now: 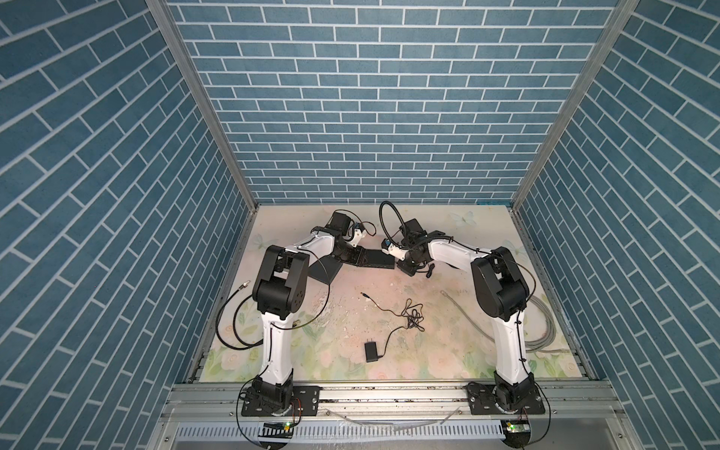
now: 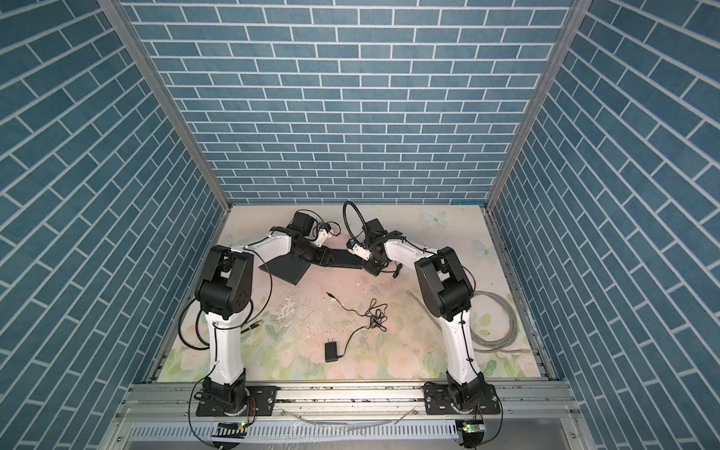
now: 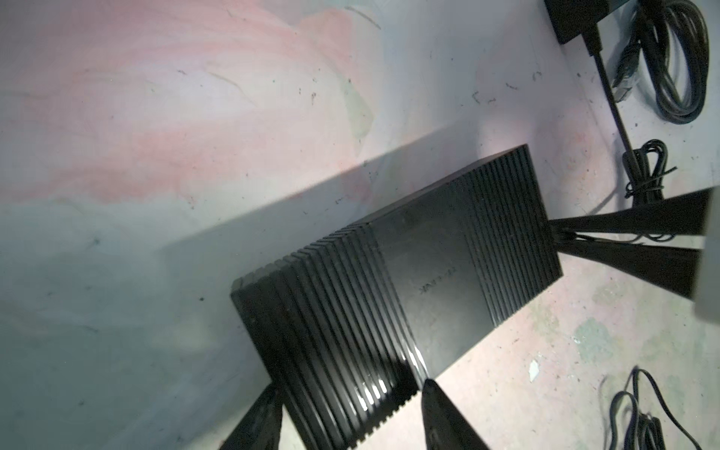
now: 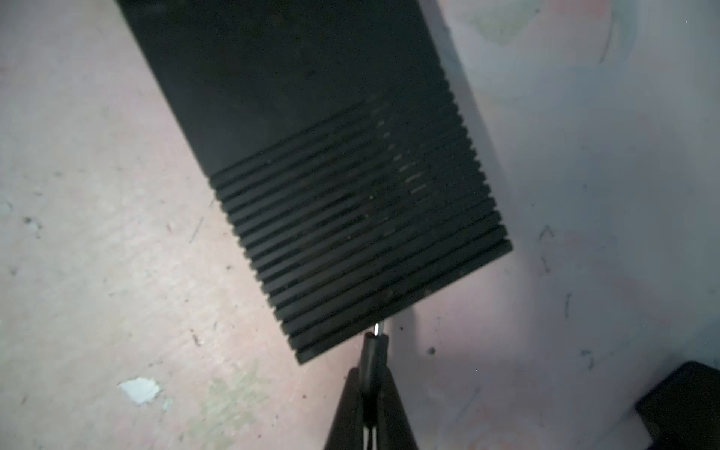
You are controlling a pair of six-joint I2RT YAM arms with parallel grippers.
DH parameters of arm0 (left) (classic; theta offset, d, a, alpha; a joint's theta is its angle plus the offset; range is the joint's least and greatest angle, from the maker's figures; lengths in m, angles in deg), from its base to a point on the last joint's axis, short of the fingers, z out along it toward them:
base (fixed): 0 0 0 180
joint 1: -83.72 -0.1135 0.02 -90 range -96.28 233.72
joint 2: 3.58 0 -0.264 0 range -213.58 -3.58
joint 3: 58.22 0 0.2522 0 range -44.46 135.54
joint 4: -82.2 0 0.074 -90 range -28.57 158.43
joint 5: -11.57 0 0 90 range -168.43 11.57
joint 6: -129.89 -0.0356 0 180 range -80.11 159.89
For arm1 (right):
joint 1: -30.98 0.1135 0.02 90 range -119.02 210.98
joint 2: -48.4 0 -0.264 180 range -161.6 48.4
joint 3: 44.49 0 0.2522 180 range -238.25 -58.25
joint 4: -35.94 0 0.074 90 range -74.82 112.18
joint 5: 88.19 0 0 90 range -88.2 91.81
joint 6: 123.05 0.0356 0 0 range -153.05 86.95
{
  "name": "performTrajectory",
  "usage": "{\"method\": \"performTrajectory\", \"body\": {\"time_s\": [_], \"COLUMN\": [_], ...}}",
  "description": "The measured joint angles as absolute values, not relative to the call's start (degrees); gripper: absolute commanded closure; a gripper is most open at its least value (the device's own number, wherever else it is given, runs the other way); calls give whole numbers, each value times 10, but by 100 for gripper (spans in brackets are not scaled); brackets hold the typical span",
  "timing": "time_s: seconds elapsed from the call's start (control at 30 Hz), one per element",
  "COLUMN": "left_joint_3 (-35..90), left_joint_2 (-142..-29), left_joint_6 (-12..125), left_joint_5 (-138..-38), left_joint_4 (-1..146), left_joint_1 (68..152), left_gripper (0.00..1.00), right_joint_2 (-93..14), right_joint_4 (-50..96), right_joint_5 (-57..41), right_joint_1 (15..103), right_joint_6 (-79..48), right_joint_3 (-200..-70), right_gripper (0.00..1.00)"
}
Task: Insert the plug into the switch port
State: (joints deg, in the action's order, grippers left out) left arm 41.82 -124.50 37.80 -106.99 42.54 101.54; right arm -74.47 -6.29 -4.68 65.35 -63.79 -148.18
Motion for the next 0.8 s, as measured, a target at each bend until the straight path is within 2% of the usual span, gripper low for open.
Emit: {"method": "performTrajectory", "body": {"time_s": [0.53, 0.8], "left_joint_3": [435, 428], "left_joint_2": [-1251, -1252], "left_joint_6": [357, 357], "left_joint_5": [-1094, -1096], "left_joint_4": [448, 445], "left_joint_1": [1000, 997], "left_gripper": [44, 44], "right_joint_2": [-739, -725], "right_joint_4": [-57, 17], "right_joint_5": [-55, -35], "right_joint_1": [670, 670], "right_joint_6": [-649, -614], "right_joint_3": [-1470, -1430], "right_gripper": [100, 100]}}
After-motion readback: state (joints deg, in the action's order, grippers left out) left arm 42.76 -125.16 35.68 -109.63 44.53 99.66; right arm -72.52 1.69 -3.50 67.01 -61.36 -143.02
